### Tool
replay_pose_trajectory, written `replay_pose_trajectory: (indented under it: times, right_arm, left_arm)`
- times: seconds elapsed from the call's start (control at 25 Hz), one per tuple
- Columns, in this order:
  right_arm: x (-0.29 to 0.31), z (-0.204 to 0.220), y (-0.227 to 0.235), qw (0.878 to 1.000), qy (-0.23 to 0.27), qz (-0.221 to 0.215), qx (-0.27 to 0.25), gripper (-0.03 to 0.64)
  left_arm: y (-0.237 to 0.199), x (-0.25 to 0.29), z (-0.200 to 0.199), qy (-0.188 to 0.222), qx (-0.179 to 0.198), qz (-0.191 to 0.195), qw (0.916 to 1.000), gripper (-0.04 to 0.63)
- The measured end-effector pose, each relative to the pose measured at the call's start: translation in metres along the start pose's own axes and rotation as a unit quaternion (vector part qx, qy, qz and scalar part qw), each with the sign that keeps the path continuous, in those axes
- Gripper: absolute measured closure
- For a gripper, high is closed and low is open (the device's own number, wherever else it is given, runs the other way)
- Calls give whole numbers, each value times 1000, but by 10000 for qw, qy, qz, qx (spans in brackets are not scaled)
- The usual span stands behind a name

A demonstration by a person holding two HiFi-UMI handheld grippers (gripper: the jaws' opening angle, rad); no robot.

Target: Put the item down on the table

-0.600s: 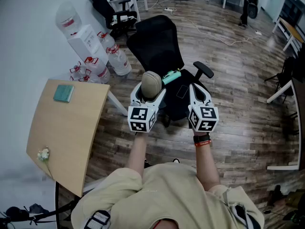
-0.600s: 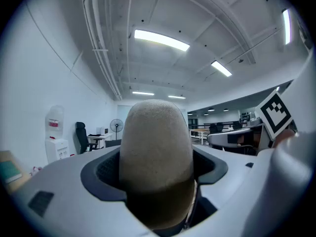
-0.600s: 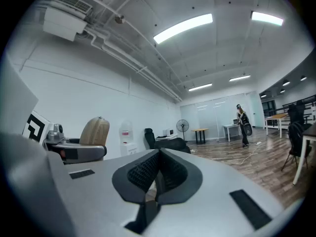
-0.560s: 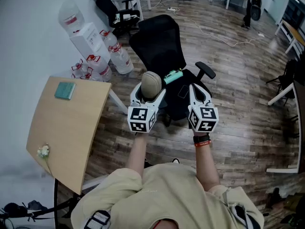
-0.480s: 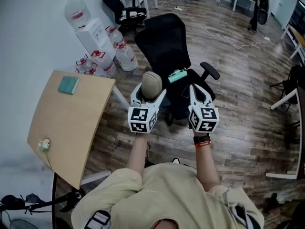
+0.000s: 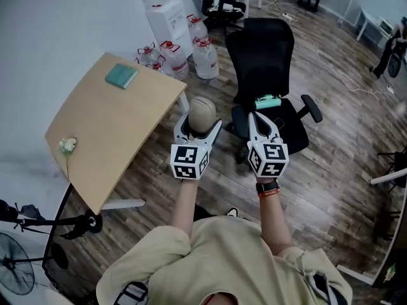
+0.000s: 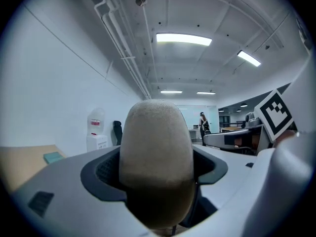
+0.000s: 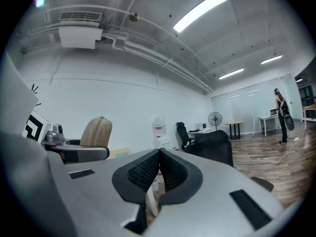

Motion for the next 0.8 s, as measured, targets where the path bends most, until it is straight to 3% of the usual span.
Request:
replay_pose_trajectory:
  times: [0.2,0.44,0.8]
  right_arm:
    - [37,-2,-47,9971,-25,-741,-154,603]
    - [86,-28,-166,9848,-256,-1659,-442,603]
    - [151,-41,-301,9588,-351,-2723,-731,603]
  left_arm:
    - [-35,-32,14,-12,-123,-656,9978,221]
    - [-129,-107,12,-8,-530,-1529,9868,221]
    - [-240,-197,33,5,-860,-2716,9586,221]
Point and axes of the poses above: the fingertips, and each gripper's own axes: x forward along the fingers, y to its right, z out of its underside, the point moved 7 cm from there along -x, backward along the fingers, and after that the axes turned 10 degrees about -y, right-handed, at the moved point
